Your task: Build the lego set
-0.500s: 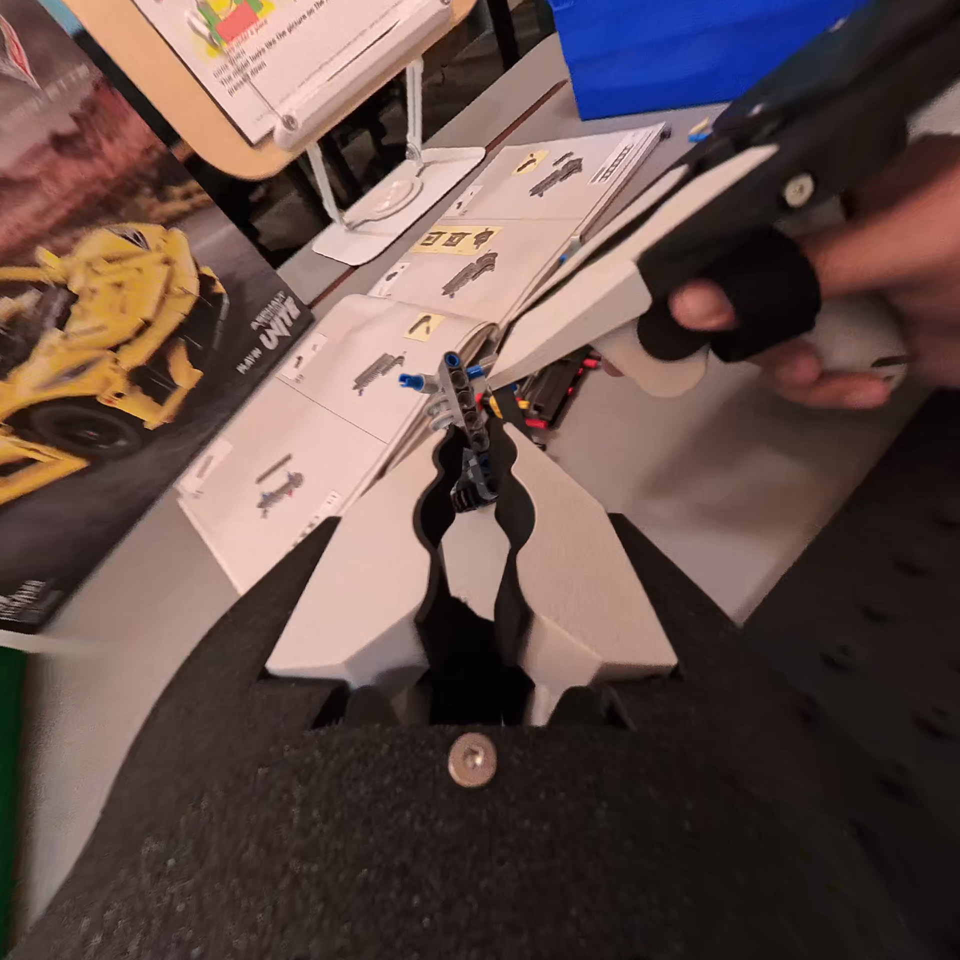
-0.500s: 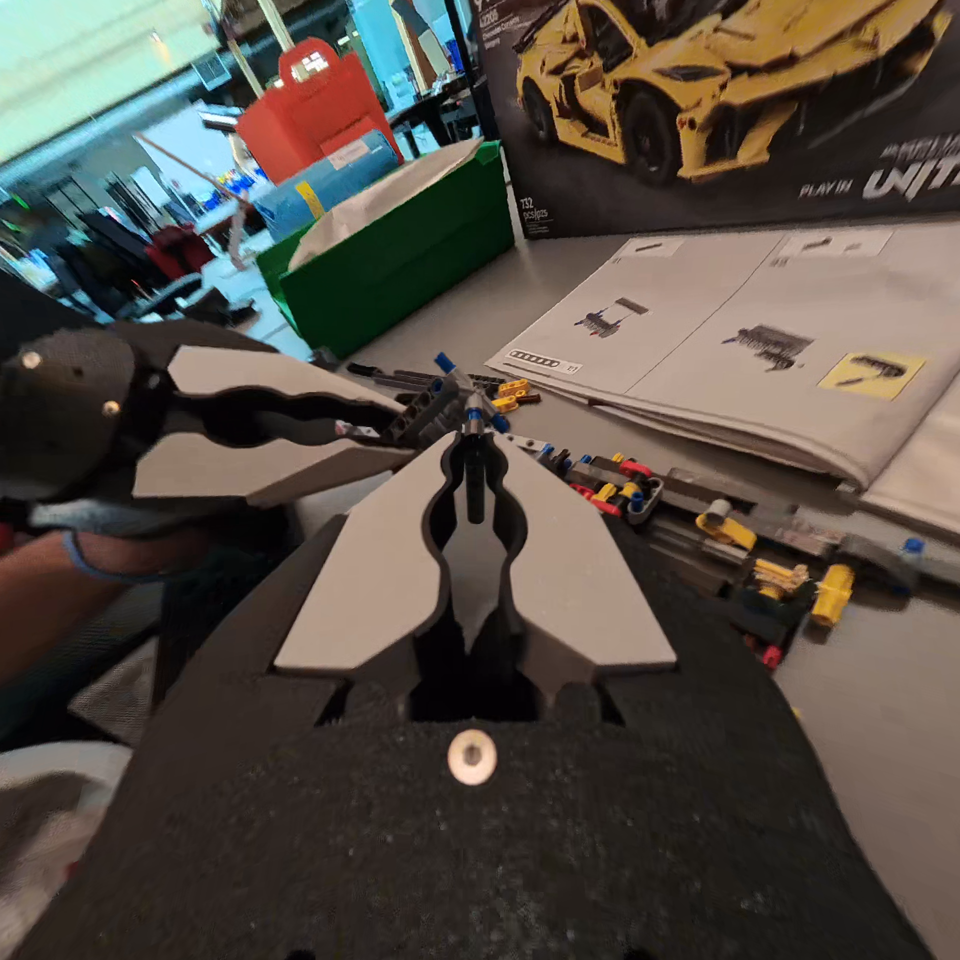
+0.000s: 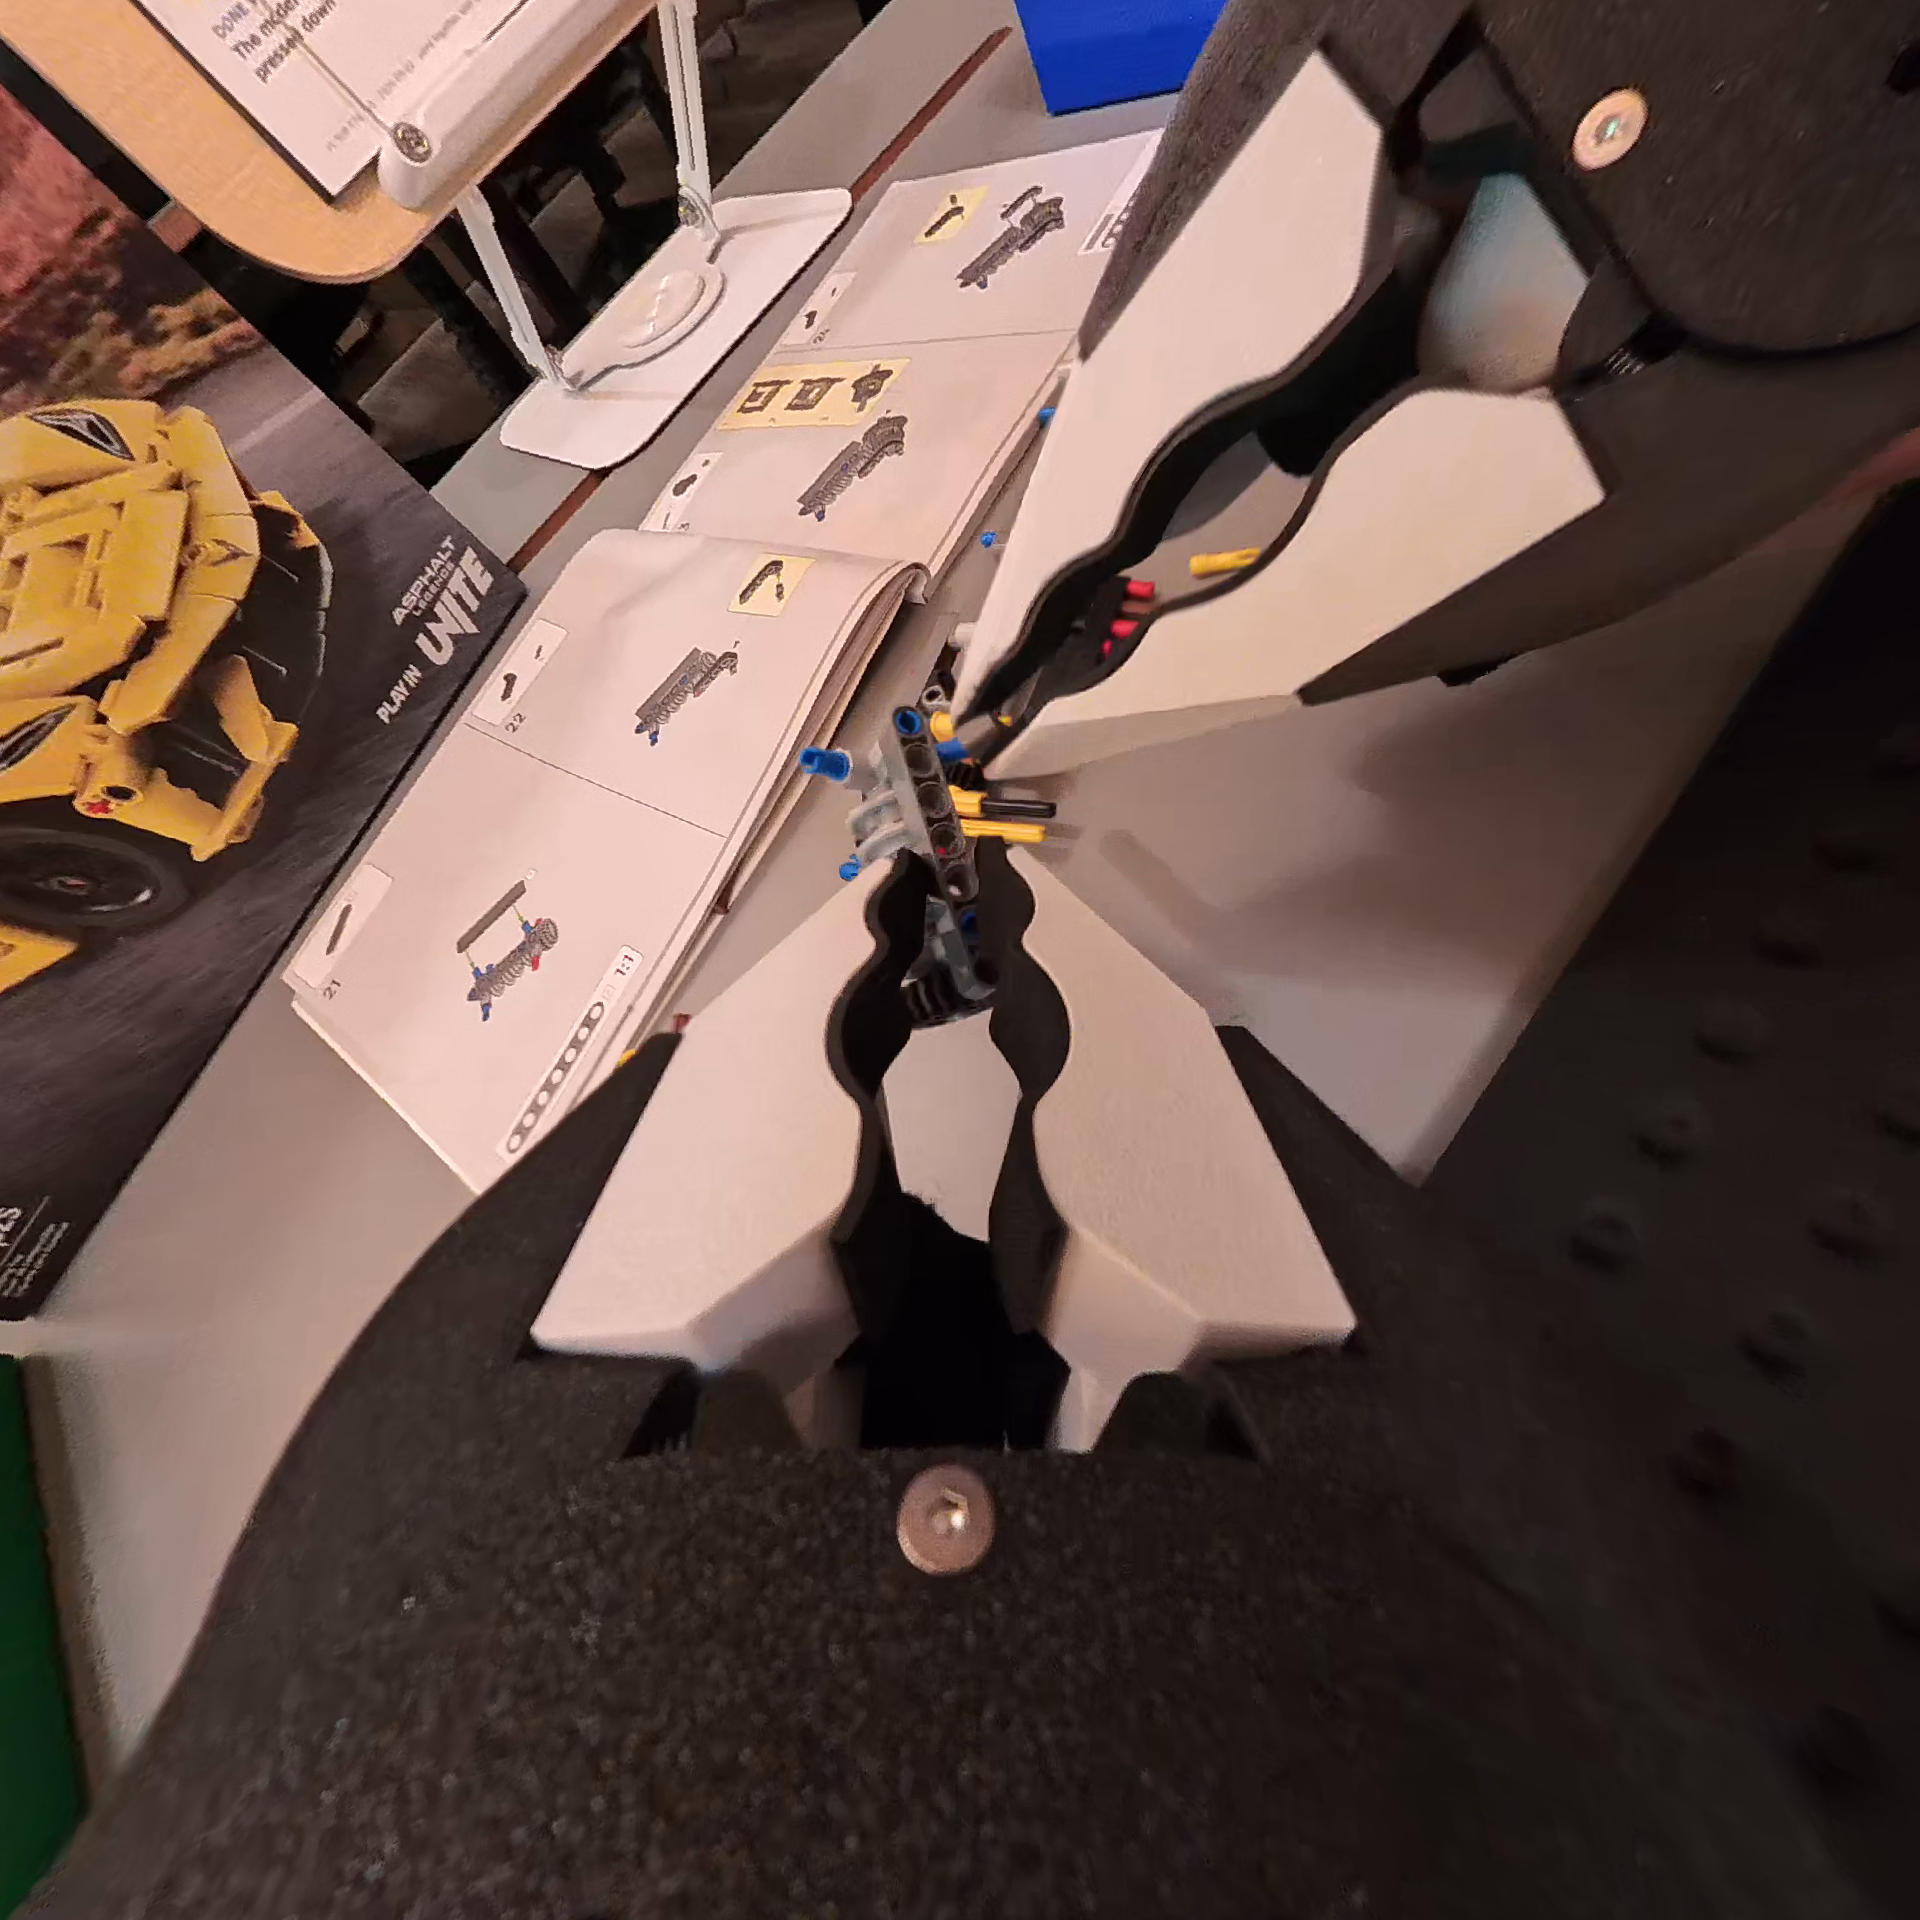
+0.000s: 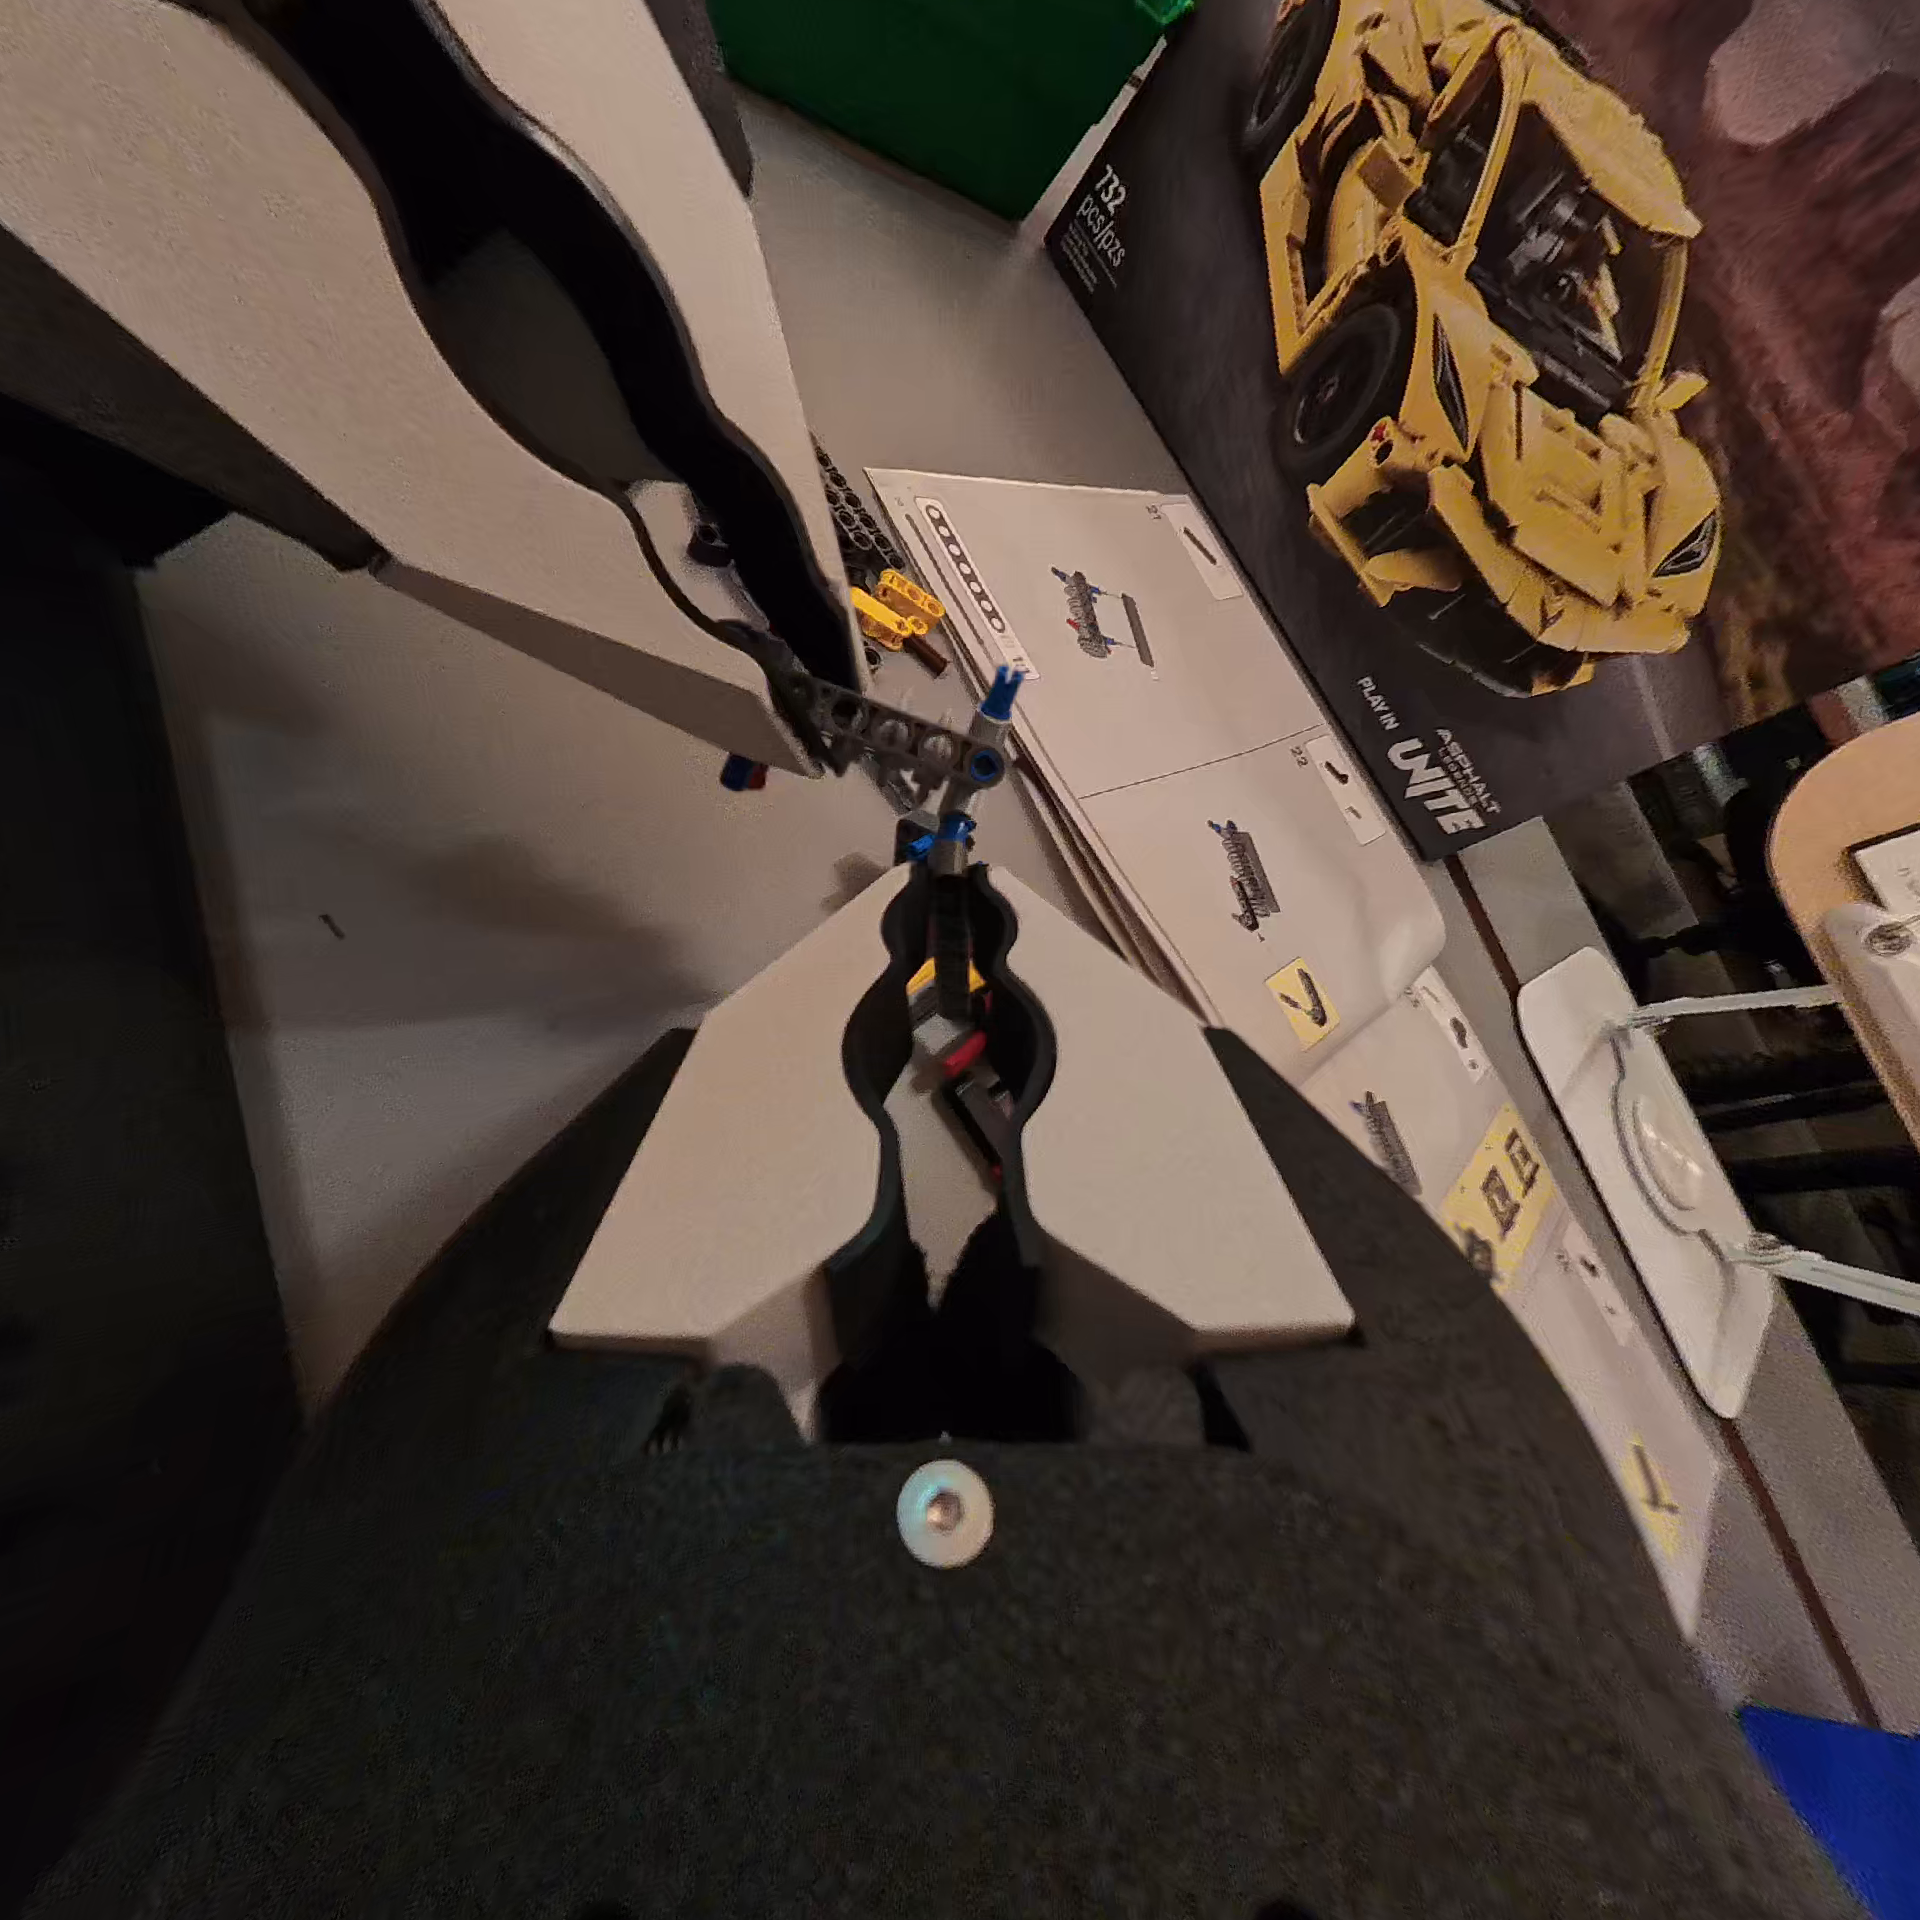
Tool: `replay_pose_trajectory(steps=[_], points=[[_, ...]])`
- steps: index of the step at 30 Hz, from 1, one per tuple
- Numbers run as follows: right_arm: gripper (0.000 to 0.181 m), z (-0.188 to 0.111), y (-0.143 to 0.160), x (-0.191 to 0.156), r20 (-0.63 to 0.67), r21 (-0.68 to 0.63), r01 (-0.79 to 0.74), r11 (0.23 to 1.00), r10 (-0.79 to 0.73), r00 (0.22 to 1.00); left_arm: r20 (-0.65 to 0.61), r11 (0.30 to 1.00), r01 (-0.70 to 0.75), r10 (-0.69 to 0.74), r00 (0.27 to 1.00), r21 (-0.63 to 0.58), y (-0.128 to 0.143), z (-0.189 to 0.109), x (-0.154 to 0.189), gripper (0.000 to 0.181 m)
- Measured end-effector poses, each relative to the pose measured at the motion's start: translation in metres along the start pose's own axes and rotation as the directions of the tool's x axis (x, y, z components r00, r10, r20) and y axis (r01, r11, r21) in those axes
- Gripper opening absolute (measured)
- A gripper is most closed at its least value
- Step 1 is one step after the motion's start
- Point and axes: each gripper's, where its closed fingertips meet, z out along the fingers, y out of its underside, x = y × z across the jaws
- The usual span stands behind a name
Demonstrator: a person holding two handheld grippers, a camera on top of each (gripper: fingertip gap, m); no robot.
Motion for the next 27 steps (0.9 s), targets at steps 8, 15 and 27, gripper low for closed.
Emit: replay_pose_trajectory(steps=[8,15,27], points=[[0.007,-0.007,-0.014,0.004,0.314,0.104,-0.659,0.745,0.604,0.733,-0.011,0.999,0.017,-0.016,1.0,0.045,-0.009,-0.004,-0.001,0.01],[0.007,-0.006,-0.013,0.0,0.484,0.006,-0.897,0.443,0.783,0.39,0.005,0.998,0.0,0.0,1.0,0.055,-0.009,-0.001,0.001,0.01],[0.007,-0.009,-0.015,0.002,0.491,-0.127,-0.901,0.415,0.815,0.307,0.122,0.997,-0.026,0.017,0.992,0.067,-0.004,0.006,-0.008,0.008]])
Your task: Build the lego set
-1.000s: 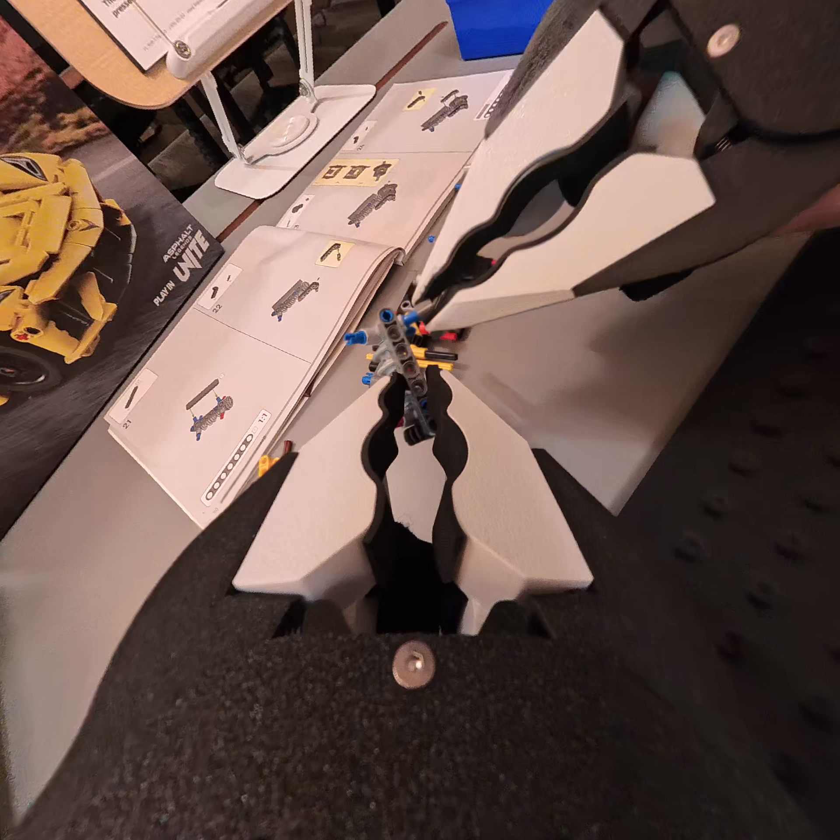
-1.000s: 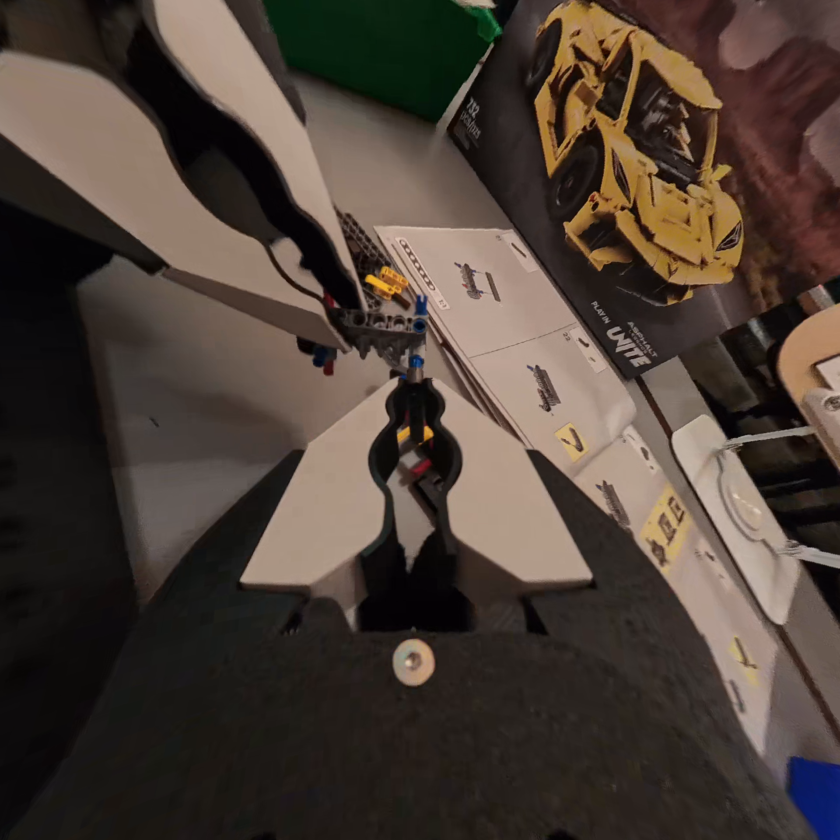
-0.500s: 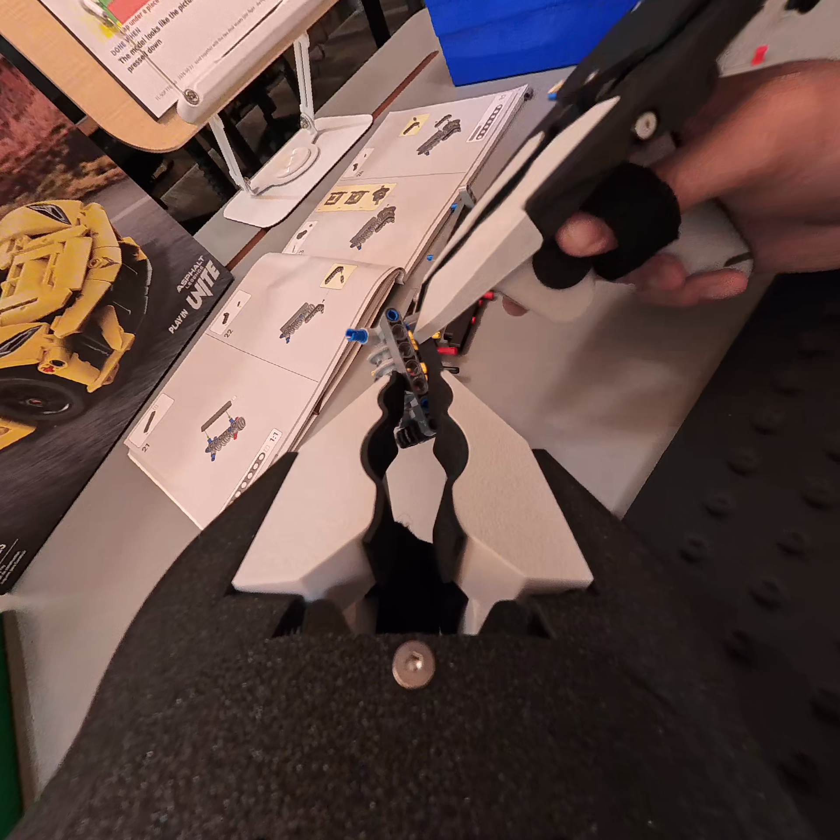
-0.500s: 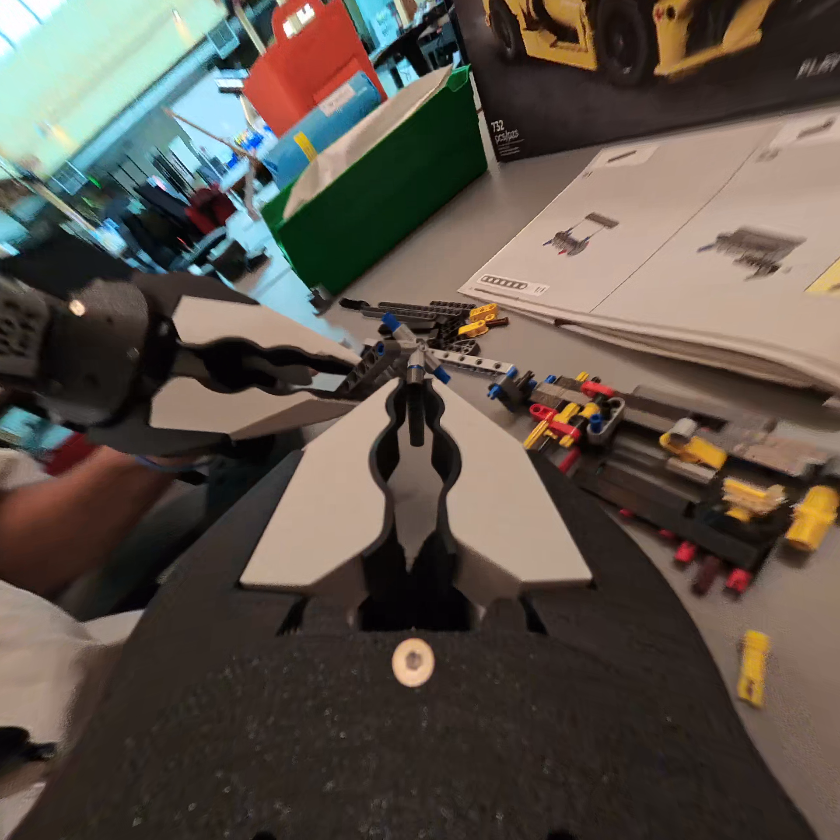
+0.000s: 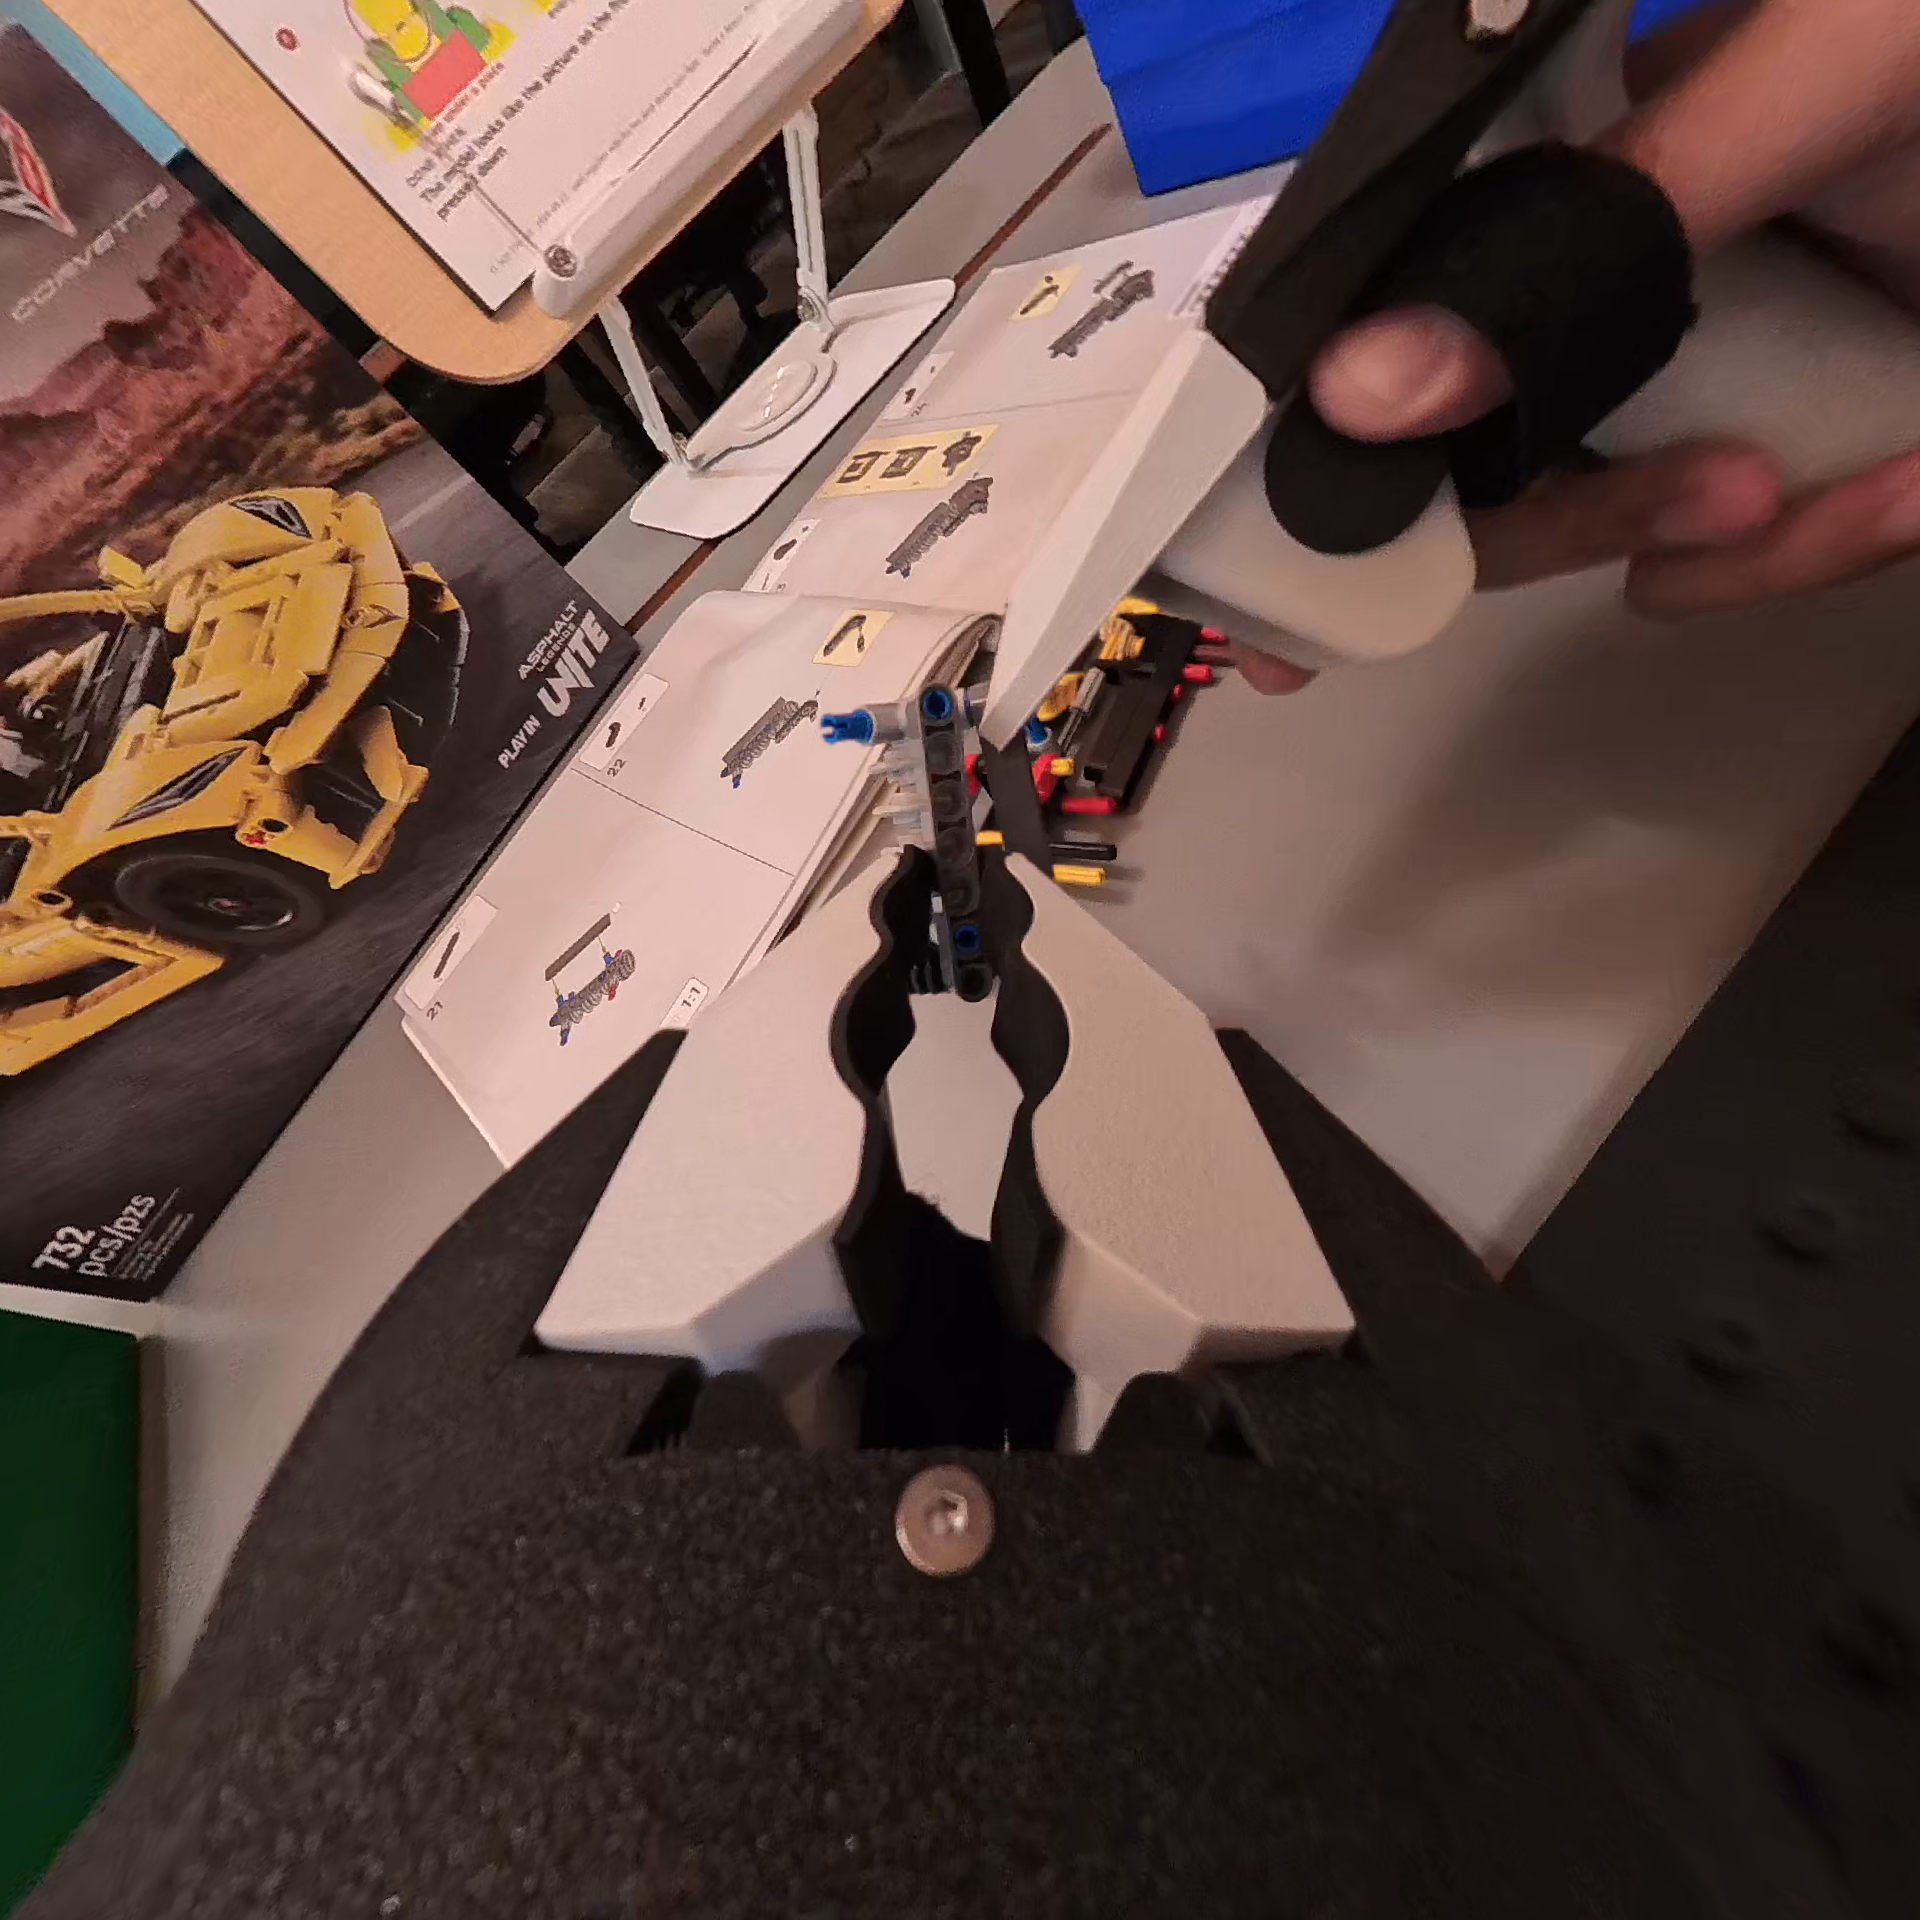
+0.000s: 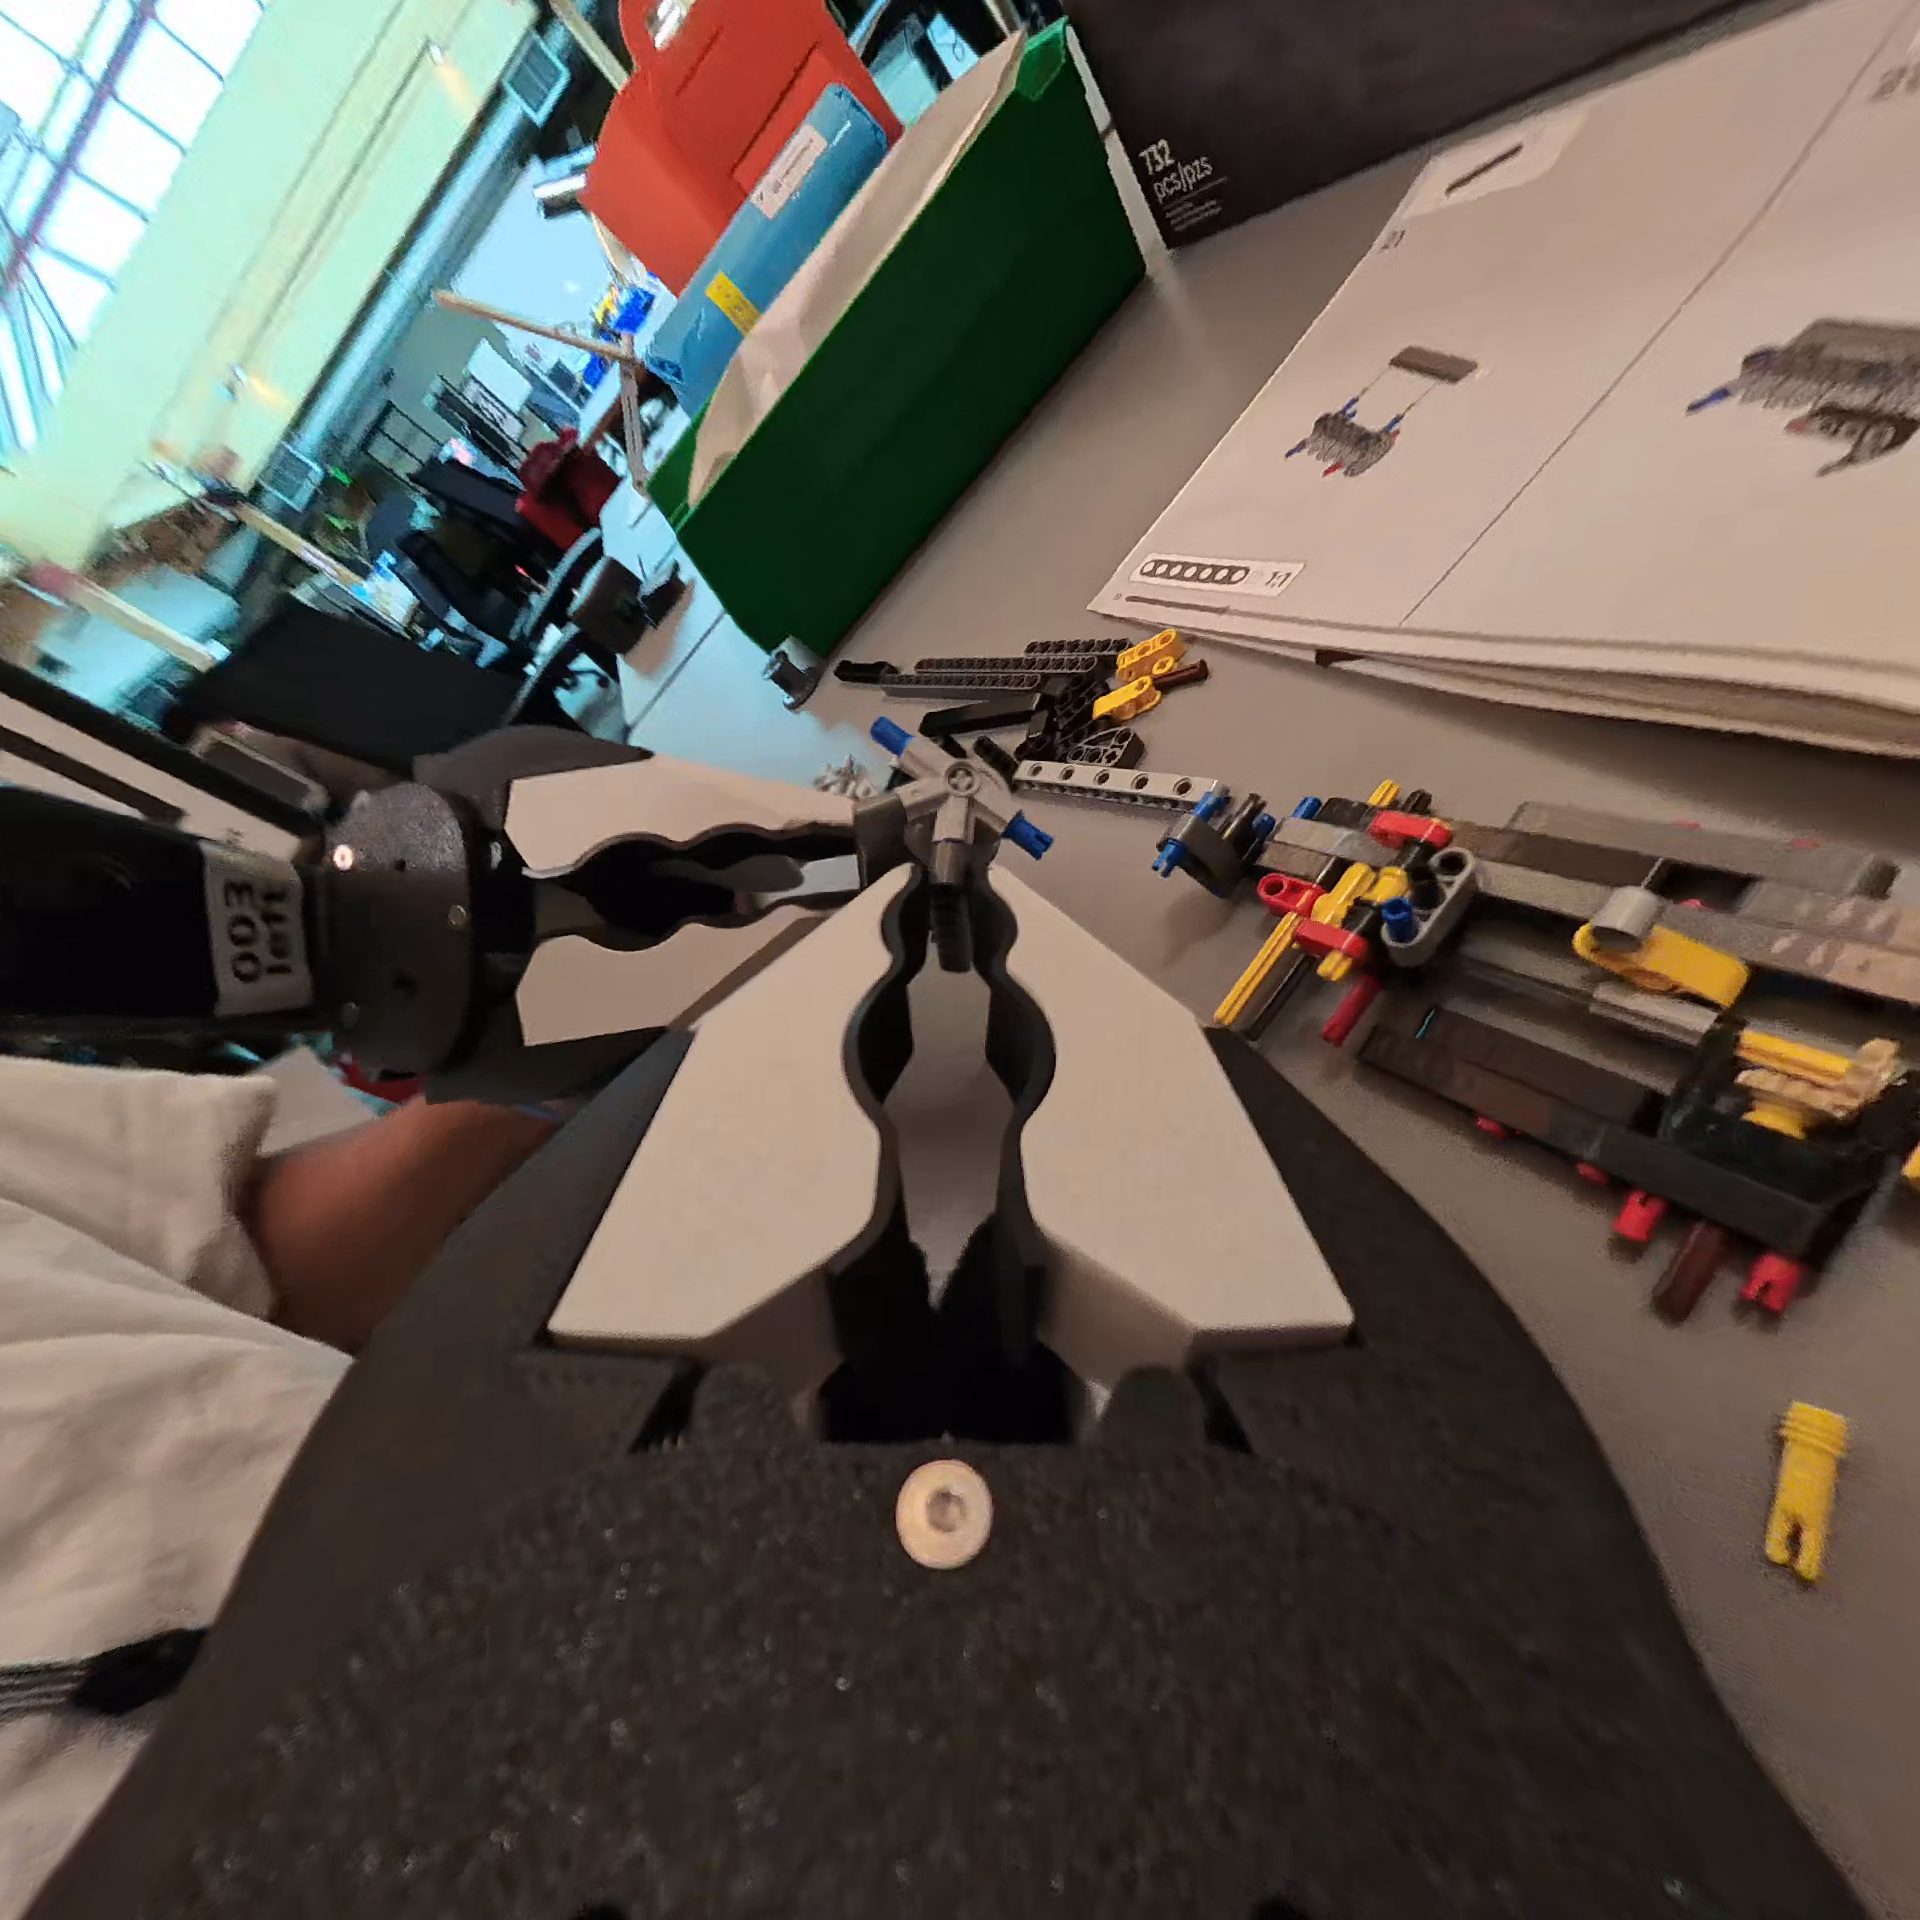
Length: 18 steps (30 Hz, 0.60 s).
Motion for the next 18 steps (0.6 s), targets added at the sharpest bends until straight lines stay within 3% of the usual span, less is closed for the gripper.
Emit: replay_pose_trajectory(steps=[4,9,12,15,18], points=[[0.007,0.001,-0.001,0.005,0.016,0.047,-0.106,0.993,0.106,0.994,0.026,0.998,0.068,-0.068,0.997,-0.016,0.001,0.004,0.001,0.008],[0.007,-0.008,-0.003,0.002,-0.108,-0.045,0.207,0.977,-0.211,0.972,-0.13,0.979,0.202,-0.202,0.971,-0.008,-0.003,0.003,0.011,0.016],[0.007,-0.016,-0.012,-0.009,-0.131,-0.118,0.402,0.908,-0.415,0.9,-0.213,0.949,0.311,-0.295,0.932,0.048,-0.016,-0.003,0.003,0.044],[0.007,-0.022,-0.012,-0.02,-0.111,-0.186,0.545,0.818,-0.569,0.815,-0.399,0.906,0.414,-0.35,0.848,0.085,-0.03,-0.009,0.008,0.071],[0.007,-0.023,0.001,-0.038,0.015,-0.213,0.657,0.723,-0.67,0.742,-0.594,0.867,0.483,-0.328,0.734,0.118,-0.045,-0.02,0.02,0.054]])
